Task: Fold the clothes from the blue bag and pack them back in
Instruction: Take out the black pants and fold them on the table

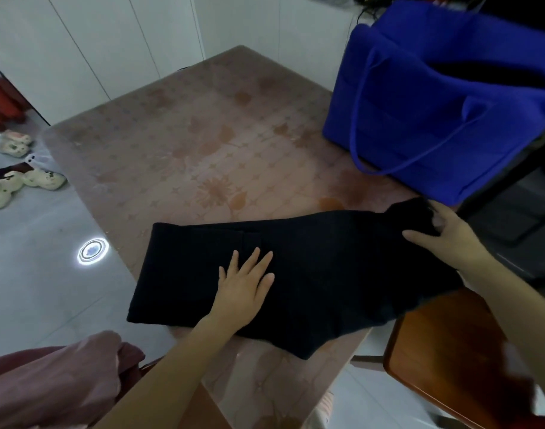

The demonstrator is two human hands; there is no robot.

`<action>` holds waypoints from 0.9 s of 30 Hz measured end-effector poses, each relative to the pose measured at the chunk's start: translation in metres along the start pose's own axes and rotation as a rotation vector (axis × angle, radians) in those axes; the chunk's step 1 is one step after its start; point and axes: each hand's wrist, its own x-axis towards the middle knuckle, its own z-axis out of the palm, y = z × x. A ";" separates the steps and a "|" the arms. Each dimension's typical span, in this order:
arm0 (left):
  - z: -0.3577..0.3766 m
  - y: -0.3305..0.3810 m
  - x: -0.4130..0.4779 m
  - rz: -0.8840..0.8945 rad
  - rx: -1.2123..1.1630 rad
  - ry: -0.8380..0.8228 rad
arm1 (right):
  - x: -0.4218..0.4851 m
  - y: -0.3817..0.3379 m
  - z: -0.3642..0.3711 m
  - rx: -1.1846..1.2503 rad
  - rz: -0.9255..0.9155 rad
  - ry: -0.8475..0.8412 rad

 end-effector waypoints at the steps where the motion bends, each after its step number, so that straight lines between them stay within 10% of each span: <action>1: -0.003 0.008 0.002 0.011 -0.099 0.055 | -0.003 -0.014 0.002 -0.004 -0.017 0.009; 9: -0.017 0.093 0.027 -0.141 -1.194 -0.136 | -0.052 -0.056 0.081 0.058 -0.210 -0.297; 13: -0.001 0.097 0.041 -0.278 -1.203 -0.099 | -0.065 -0.025 0.112 0.095 -0.227 -0.486; 27: -0.036 0.089 0.046 -0.068 -0.764 0.176 | -0.068 -0.003 0.102 0.267 -0.063 -0.122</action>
